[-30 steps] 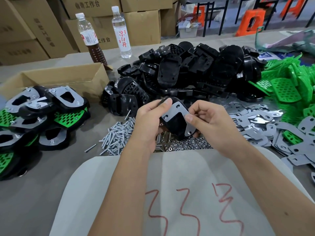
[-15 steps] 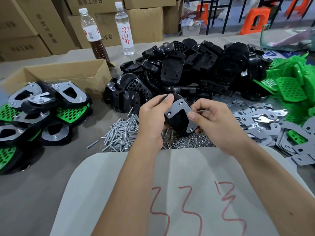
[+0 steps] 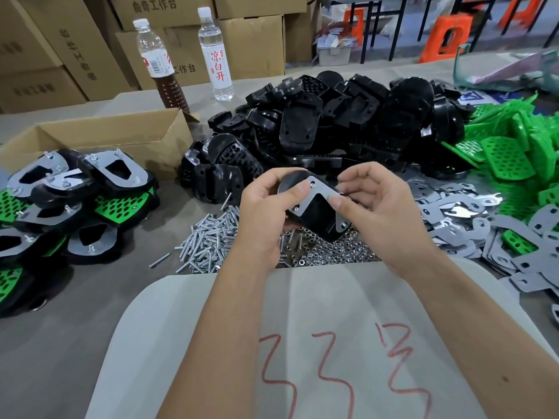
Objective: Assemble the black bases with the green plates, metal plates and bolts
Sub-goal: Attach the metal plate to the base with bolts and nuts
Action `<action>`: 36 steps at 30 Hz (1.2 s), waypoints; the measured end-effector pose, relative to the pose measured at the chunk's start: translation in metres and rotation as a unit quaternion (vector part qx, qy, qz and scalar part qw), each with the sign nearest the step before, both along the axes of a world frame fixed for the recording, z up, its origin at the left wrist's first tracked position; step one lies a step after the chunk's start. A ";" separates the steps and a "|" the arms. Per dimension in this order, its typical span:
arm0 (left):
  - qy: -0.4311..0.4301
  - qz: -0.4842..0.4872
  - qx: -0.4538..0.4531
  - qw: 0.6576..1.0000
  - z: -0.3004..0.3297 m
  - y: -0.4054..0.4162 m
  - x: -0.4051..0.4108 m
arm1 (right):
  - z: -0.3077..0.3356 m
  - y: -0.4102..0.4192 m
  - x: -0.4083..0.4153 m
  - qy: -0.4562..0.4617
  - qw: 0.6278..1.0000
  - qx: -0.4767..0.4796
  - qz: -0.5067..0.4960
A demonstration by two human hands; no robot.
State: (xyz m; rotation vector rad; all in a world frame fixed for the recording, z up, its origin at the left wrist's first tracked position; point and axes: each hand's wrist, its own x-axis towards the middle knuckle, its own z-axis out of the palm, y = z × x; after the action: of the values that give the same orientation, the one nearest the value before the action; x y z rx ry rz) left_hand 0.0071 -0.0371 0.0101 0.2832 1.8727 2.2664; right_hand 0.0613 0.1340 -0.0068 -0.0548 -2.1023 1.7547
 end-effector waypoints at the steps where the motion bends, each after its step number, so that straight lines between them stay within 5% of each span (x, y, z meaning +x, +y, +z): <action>1: -0.011 0.007 0.011 1.000 0.000 0.000 0.000 | 0.000 -0.001 0.000 -0.002 1.000 0.009 -0.001; 9: -0.080 0.008 0.068 0.994 0.000 0.003 -0.002 | 0.005 -0.002 0.001 -0.048 0.997 -0.030 0.043; 14: -0.003 -0.040 -0.076 0.996 -0.002 -0.007 -0.006 | 0.002 0.008 0.000 -0.053 0.996 -0.027 -0.064; 19: 0.041 -0.080 -0.125 0.988 -0.005 0.000 0.000 | 0.005 0.011 0.003 -0.031 0.991 -0.087 -0.094; 36: 0.016 -0.084 -0.070 0.994 -0.004 0.004 0.004 | 0.003 0.015 -0.001 0.005 0.994 -0.044 -0.100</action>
State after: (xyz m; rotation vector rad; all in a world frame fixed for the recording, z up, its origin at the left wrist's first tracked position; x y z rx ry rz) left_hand 0.0114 -0.0329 0.0064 0.4397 1.9318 2.0231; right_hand 0.0602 0.1490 -0.0038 -0.2708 -1.9389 1.7218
